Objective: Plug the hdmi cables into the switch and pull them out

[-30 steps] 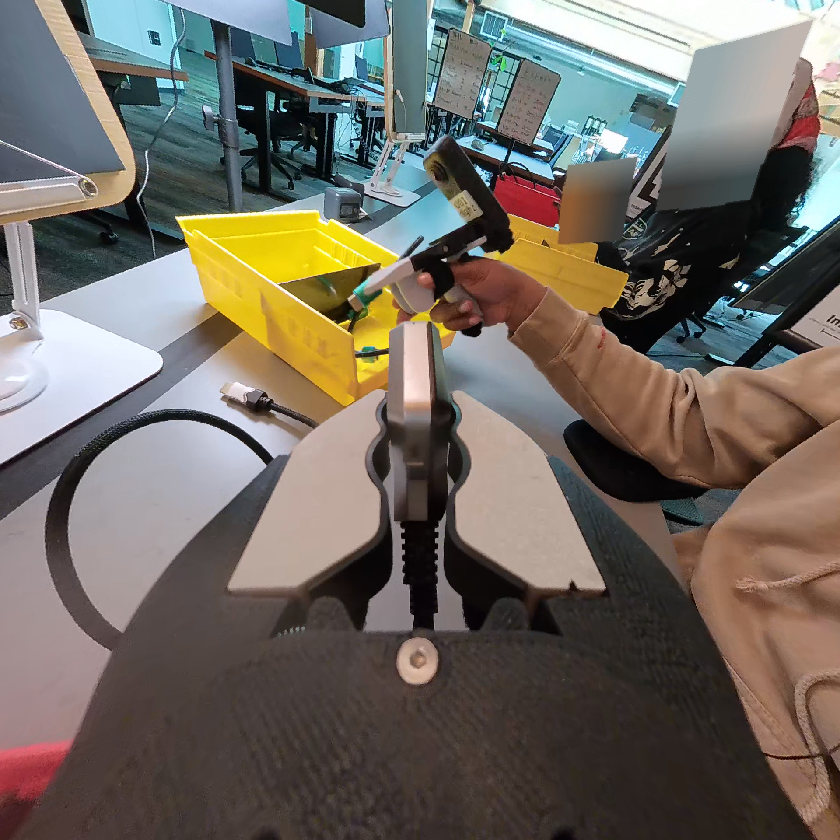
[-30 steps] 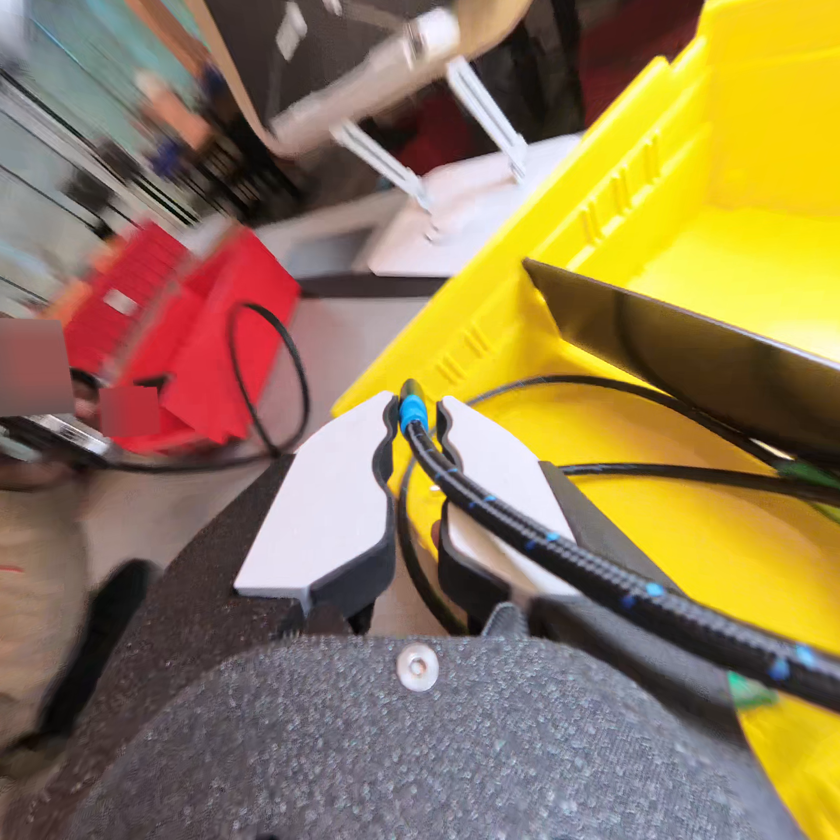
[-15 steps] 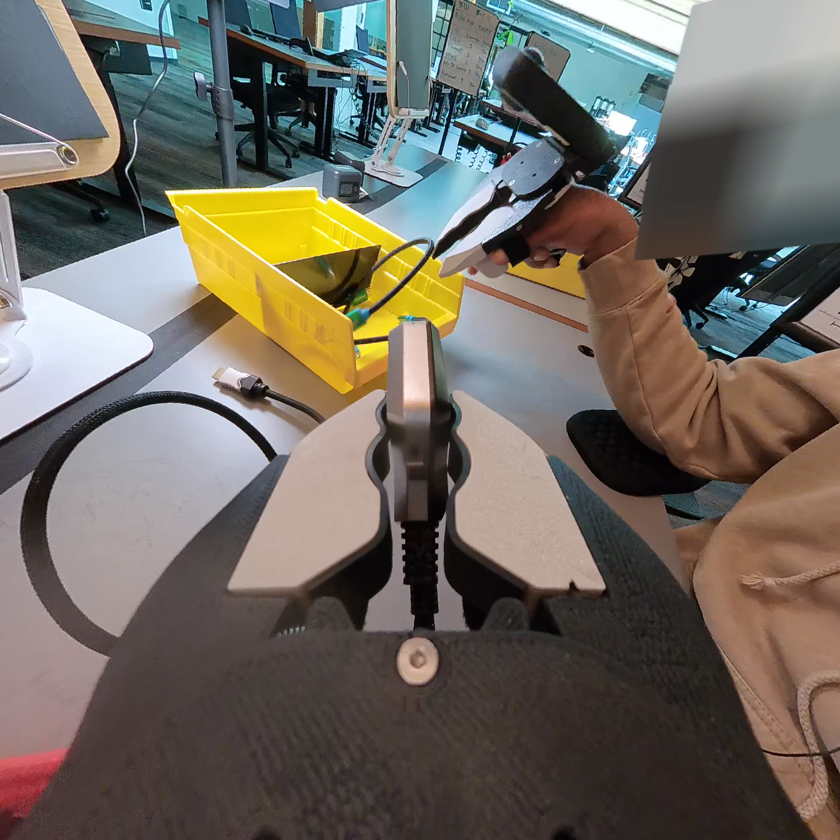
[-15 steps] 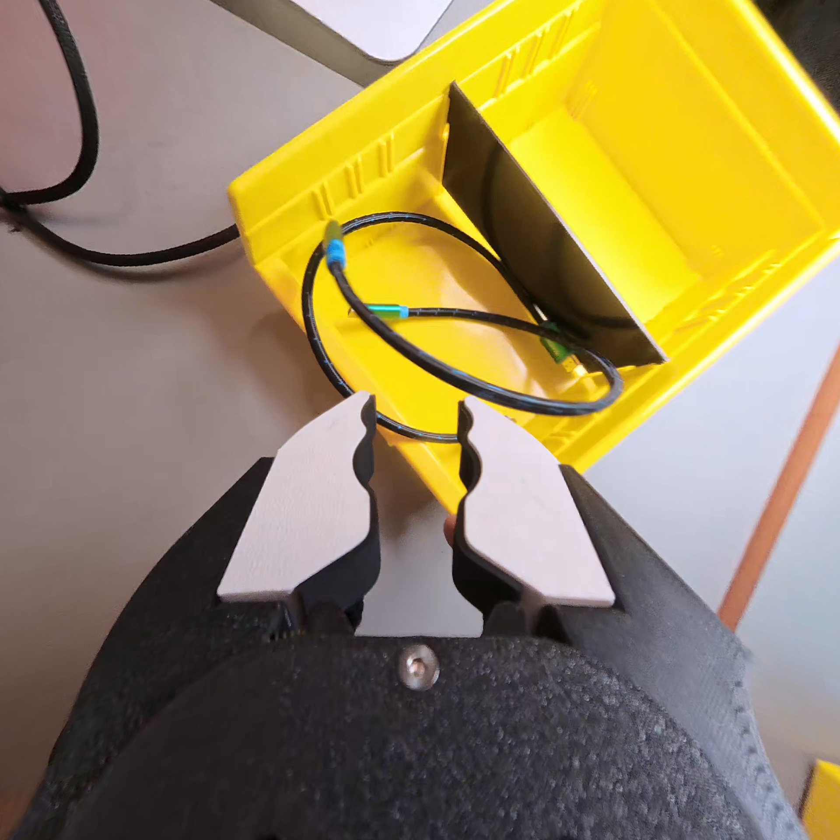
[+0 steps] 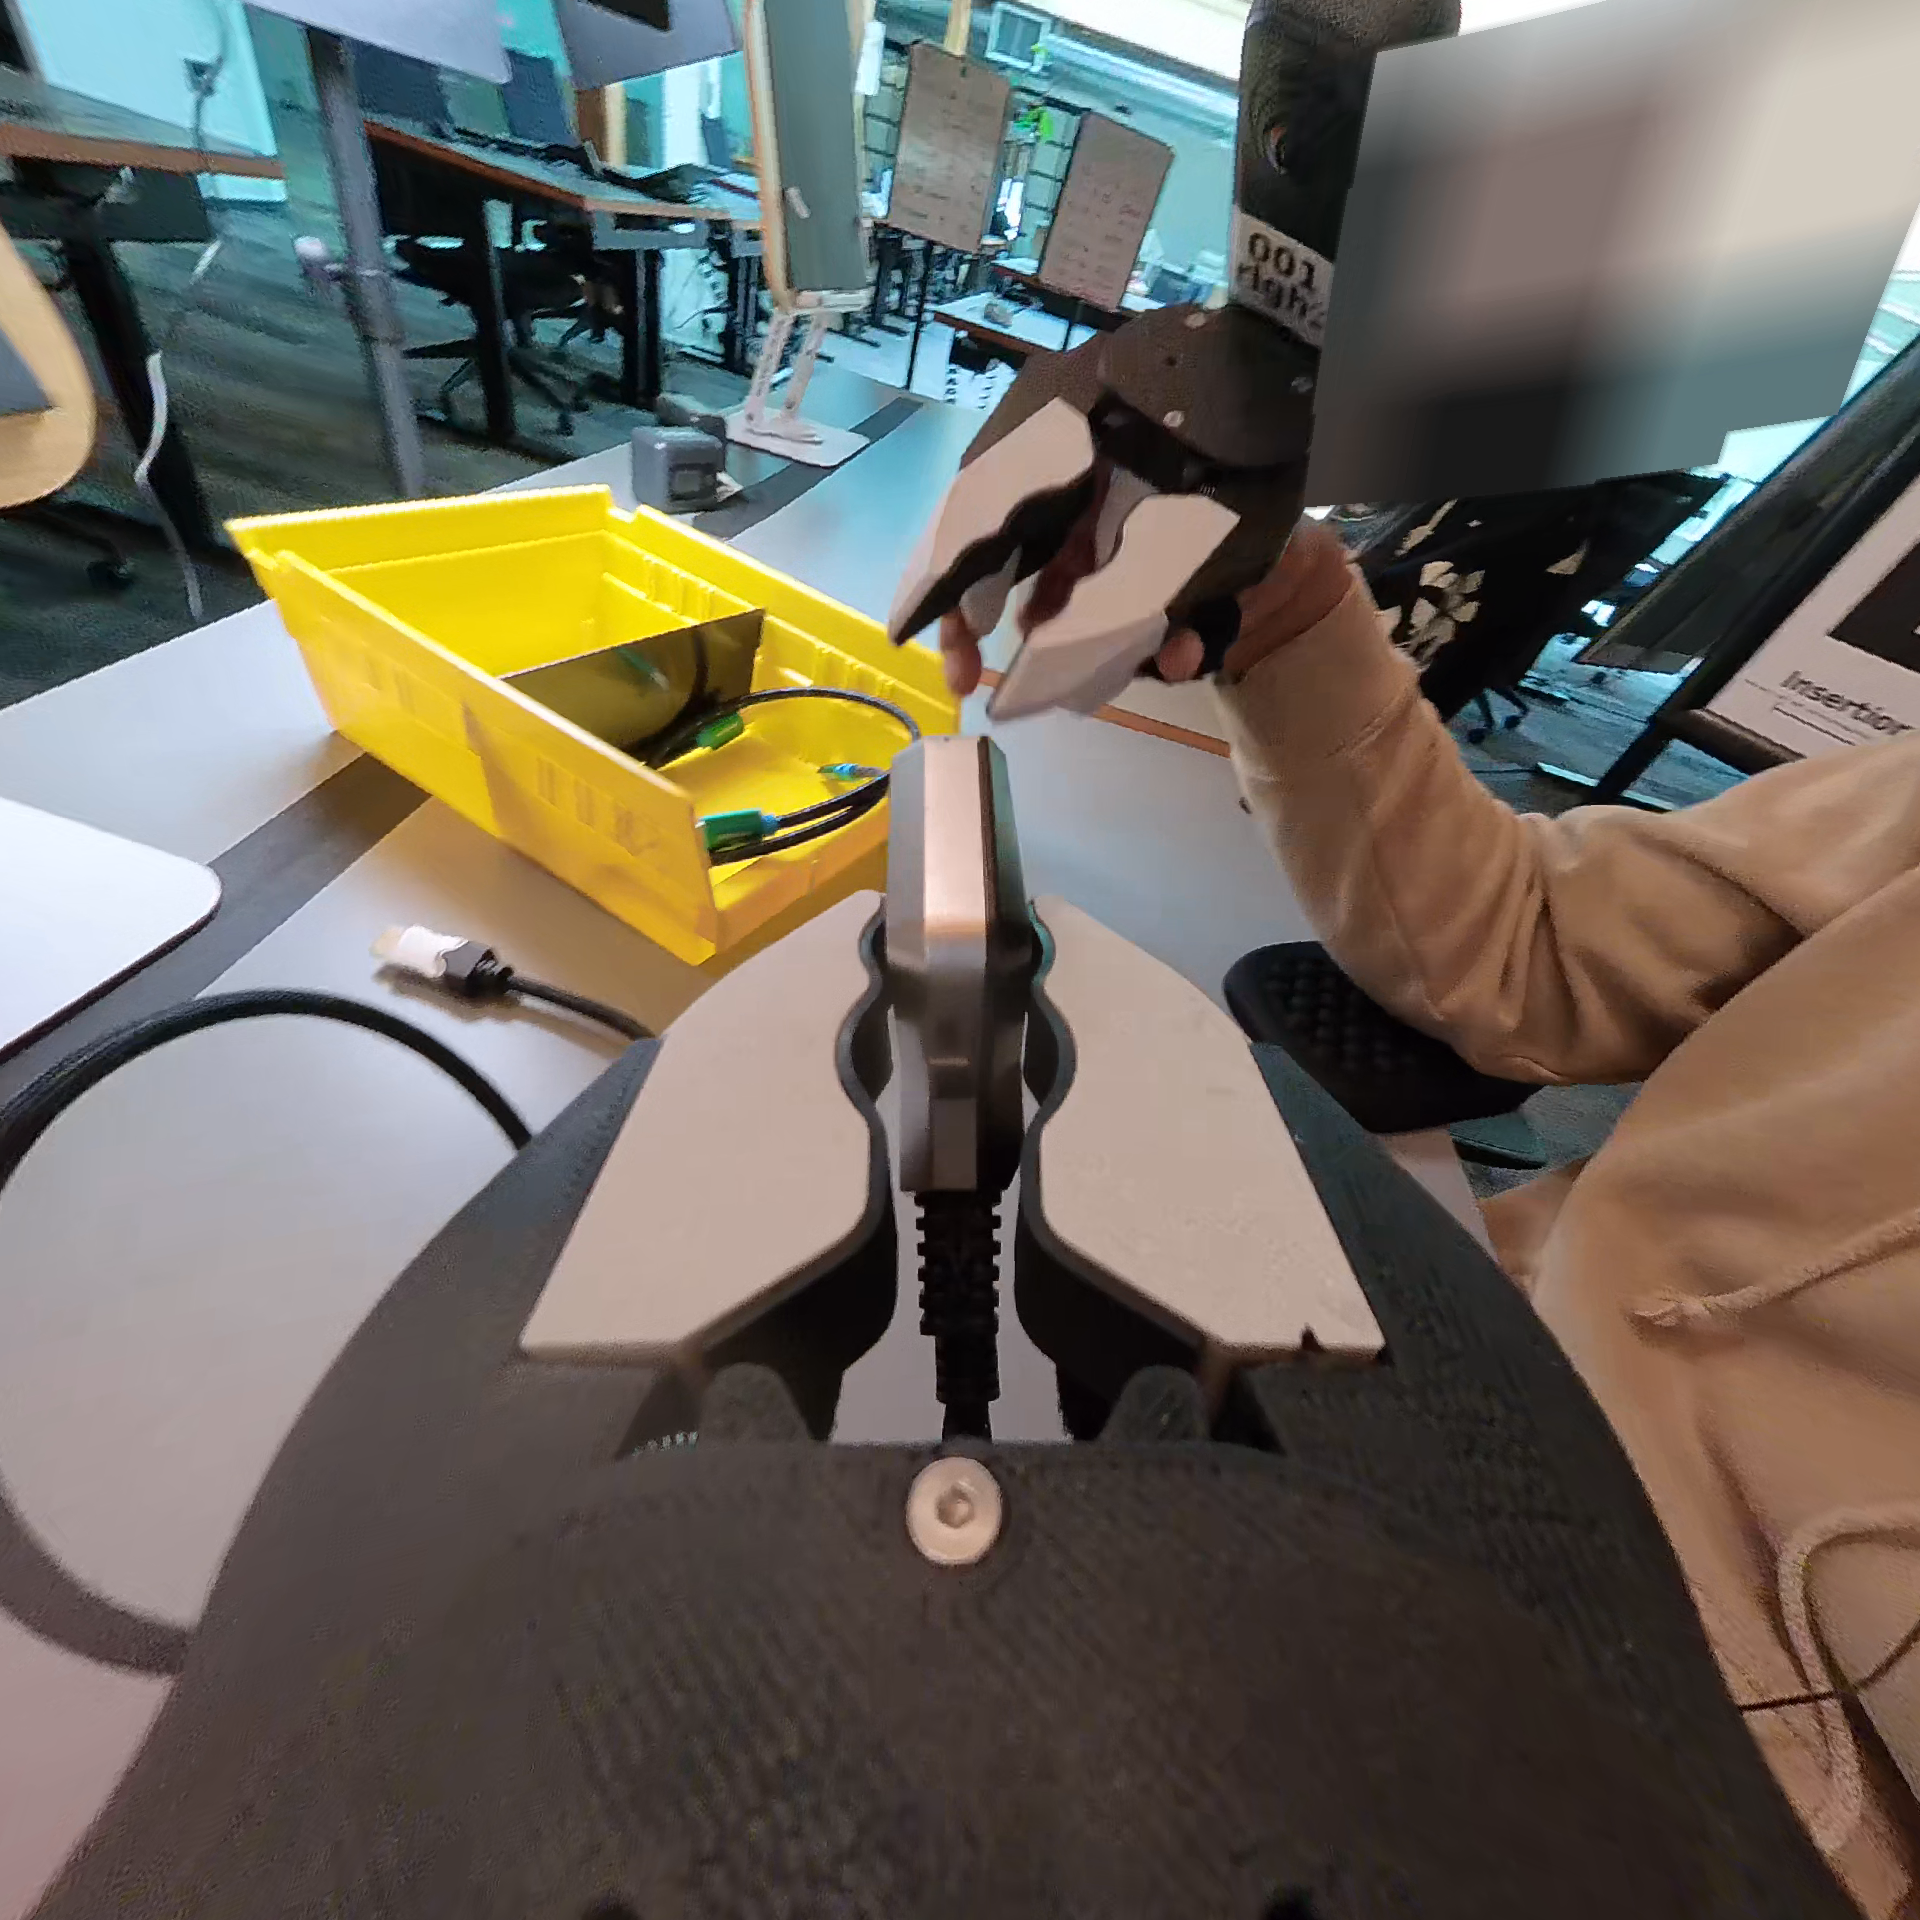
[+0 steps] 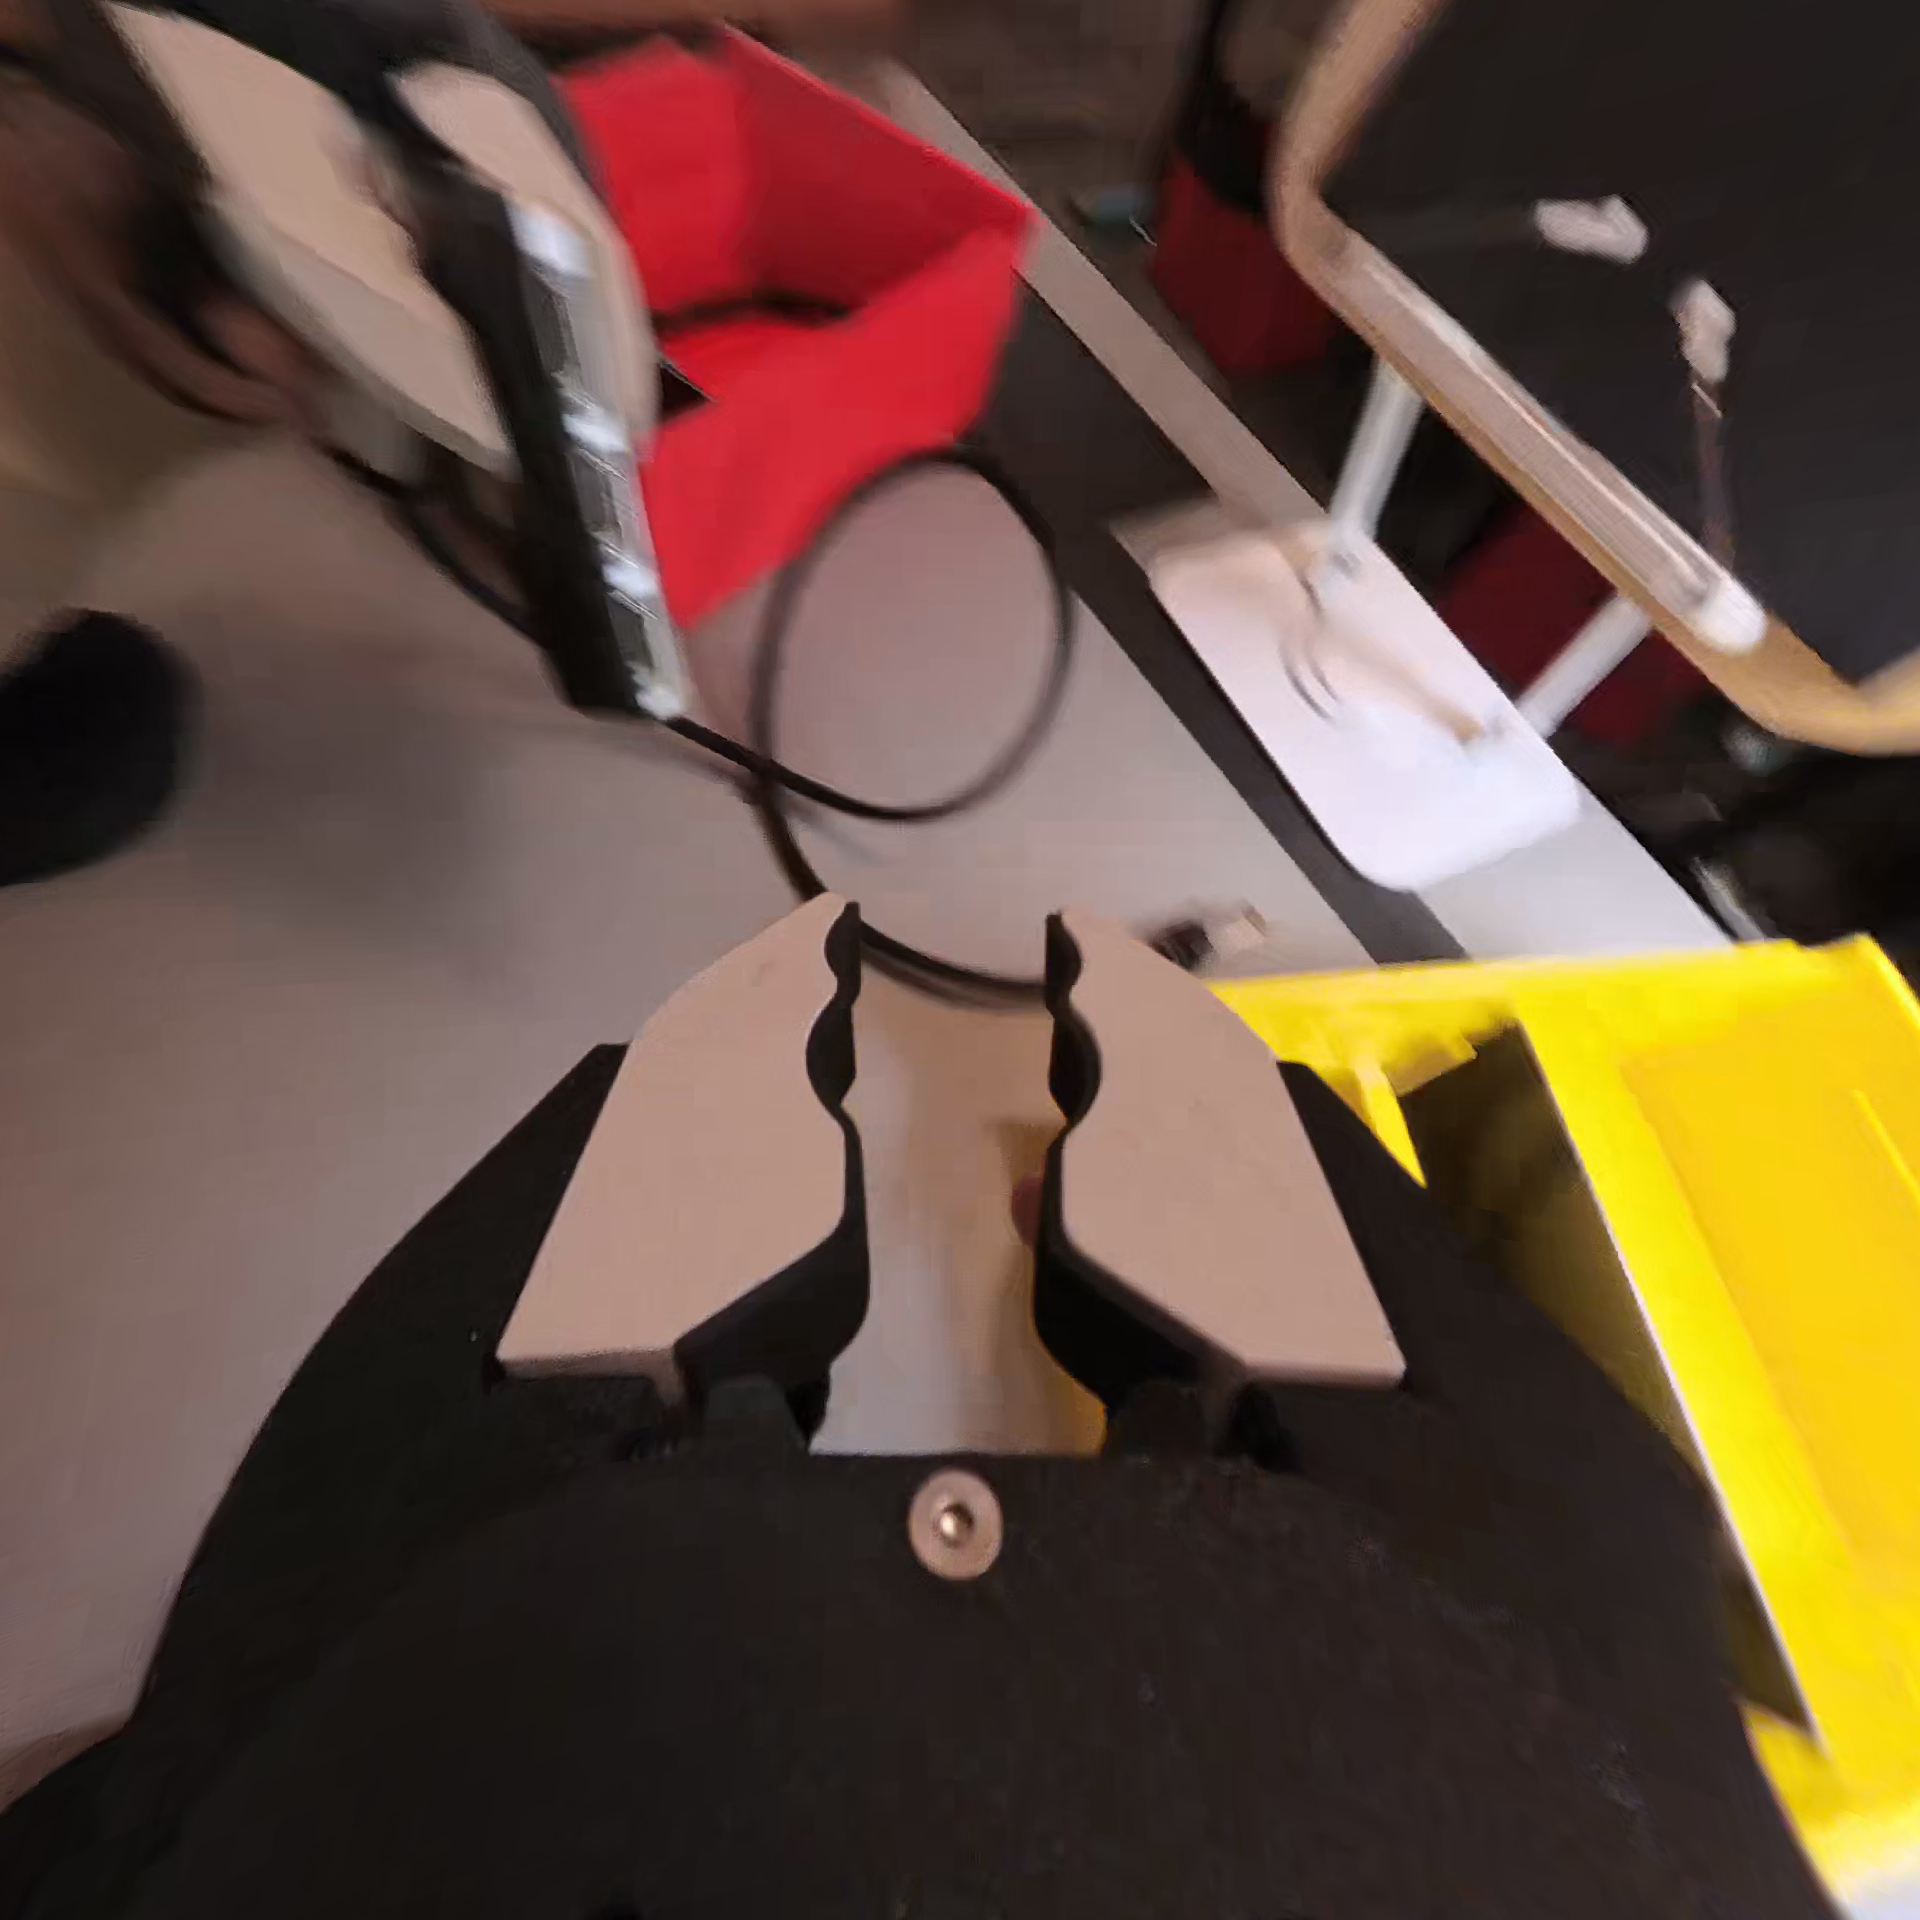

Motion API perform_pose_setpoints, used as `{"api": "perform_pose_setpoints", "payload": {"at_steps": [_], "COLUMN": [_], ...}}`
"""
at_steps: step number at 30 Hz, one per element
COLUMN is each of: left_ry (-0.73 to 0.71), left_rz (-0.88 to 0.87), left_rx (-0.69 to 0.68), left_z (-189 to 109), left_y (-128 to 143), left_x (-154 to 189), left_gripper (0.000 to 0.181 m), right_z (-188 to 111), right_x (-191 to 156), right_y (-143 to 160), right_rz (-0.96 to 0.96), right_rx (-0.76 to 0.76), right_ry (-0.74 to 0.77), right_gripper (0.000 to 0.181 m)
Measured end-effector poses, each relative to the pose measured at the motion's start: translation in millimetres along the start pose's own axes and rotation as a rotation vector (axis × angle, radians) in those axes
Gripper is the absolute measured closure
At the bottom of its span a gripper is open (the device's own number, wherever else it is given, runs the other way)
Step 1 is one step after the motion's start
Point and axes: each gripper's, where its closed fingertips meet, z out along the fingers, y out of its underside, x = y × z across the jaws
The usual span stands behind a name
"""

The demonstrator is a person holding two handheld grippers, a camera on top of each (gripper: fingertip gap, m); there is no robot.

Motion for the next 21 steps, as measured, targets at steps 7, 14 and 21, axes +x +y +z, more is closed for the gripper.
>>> {"api": "perform_pose_setpoints", "payload": {"at_steps": [7, 14, 21], "left_ry": [0.159, 0.185, 0.093], "left_rz": [0.079, 0.041, 0.06], "left_rx": [0.002, 0.026, 0.032], "left_z": [16.2, 15.4, -7.0], "left_y": [-5.1, -10.6, -12.9], "left_x": [40.8, 45.0, 25.0], "left_gripper": [0.159, 0.156, 0.133], "right_z": [45.4, 42.6, 1.4], "right_x": [-90.3, -107.3, -62.2], "right_y": [-30.4, -38.8, -52.5], "right_rz": [-0.106, -0.096, -0.01], "right_rx": [0.139, 0.244, 0.413], "right_ry": [-0.38, -0.524, -0.43], "right_gripper": [0.135, 0.16, 0.16]}}
